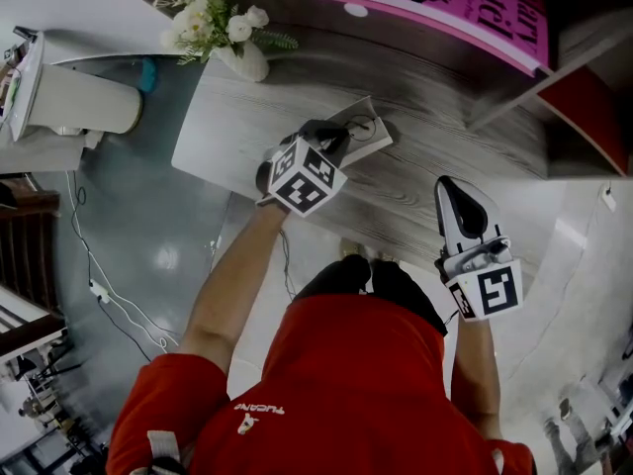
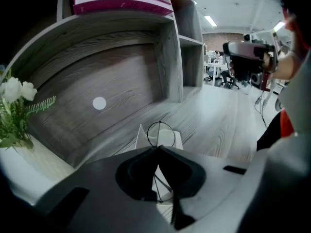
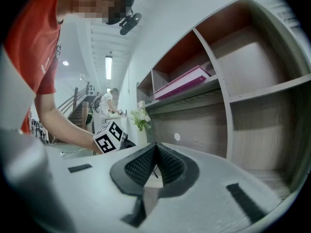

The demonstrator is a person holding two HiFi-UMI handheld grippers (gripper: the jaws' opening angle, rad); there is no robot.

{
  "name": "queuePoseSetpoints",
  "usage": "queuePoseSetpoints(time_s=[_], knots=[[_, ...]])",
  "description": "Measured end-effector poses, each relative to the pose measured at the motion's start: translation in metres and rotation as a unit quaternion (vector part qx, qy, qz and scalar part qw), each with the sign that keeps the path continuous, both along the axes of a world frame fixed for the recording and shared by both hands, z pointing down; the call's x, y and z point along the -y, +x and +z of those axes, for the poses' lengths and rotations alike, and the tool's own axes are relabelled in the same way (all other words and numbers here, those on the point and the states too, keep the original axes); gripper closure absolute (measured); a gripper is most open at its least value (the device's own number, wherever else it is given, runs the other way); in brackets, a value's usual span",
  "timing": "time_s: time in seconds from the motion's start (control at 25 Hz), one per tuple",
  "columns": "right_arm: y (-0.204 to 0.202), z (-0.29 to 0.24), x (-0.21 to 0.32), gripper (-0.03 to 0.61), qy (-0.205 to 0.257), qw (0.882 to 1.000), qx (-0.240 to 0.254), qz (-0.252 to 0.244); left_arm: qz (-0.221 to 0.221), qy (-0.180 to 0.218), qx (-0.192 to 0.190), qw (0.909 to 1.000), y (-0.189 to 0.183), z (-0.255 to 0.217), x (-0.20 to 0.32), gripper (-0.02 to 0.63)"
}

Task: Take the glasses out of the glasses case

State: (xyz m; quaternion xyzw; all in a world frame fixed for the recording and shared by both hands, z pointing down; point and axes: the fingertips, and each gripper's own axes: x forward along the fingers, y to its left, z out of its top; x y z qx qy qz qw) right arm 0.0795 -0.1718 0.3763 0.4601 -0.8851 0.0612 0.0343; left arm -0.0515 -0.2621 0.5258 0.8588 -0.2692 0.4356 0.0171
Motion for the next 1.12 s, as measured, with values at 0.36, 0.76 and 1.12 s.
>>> queuePoseSetpoints(time_s=[0.36, 0.76, 1.12], knots=[[-0.005, 0.001, -0.003, 0.574, -0.004, 1.000, 0.018, -0.006, 0.005, 0.029, -0.045, 0.9986, 0.011, -0.048, -0.009, 0.600], [-0.030, 0.009, -0.013, 0.574, -0.031, 0.997, 0.054, -0.038, 0.012, 0.047, -0.086, 0.9951, 0.014, -0.098, -0.025, 0.600], [-0.060, 0.017, -0.028, 0.572, -0.064, 0.990, 0.093, -0.081, 0.022, 0.070, -0.136, 0.9880, 0.021, -0.153, -0.043, 0.600]])
